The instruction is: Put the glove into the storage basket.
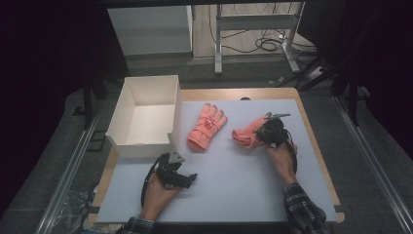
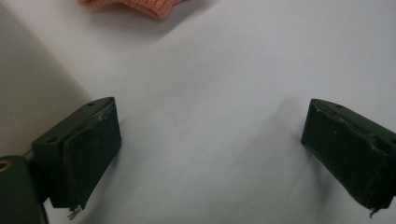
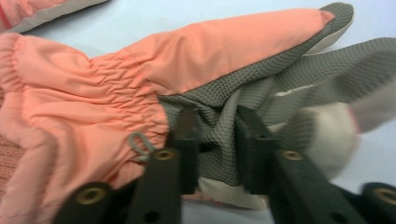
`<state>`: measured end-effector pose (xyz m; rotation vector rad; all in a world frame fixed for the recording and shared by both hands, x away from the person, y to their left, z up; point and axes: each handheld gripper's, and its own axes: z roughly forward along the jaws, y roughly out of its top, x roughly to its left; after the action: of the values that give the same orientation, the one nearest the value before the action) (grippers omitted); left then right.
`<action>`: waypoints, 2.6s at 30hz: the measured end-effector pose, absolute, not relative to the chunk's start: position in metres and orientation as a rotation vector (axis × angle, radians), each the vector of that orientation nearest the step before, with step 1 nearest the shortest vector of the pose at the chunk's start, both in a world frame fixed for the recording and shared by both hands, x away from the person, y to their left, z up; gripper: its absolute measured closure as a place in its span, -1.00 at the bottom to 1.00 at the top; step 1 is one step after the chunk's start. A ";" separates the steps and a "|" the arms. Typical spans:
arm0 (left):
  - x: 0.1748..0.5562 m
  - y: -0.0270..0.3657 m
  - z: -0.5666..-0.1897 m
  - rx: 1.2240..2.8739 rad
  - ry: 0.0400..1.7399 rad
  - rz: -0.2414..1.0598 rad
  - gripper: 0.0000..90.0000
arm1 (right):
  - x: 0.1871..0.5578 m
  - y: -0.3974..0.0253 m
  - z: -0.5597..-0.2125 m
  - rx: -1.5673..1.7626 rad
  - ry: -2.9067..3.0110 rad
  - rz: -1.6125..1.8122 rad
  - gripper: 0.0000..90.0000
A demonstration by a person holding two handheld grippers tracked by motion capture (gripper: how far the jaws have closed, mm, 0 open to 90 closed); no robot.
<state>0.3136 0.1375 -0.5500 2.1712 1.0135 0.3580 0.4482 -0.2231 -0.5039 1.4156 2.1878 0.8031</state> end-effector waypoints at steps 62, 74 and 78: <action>0.314 0.138 -0.550 2.174 1.013 0.357 -0.90 | 0.399 -0.194 -0.473 0.628 2.637 1.071 0.32; 0.314 0.138 -0.550 2.173 1.013 0.357 -0.90 | 0.427 -0.167 -0.459 0.837 2.539 1.167 0.06; 0.314 0.138 -0.550 2.173 1.013 0.357 -0.90 | 0.438 -0.150 -0.456 0.879 2.541 1.187 0.01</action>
<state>0.3136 0.1379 -0.5499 2.1734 1.0126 0.3566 0.4381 -0.1500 -0.4559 0.8794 2.5406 1.1866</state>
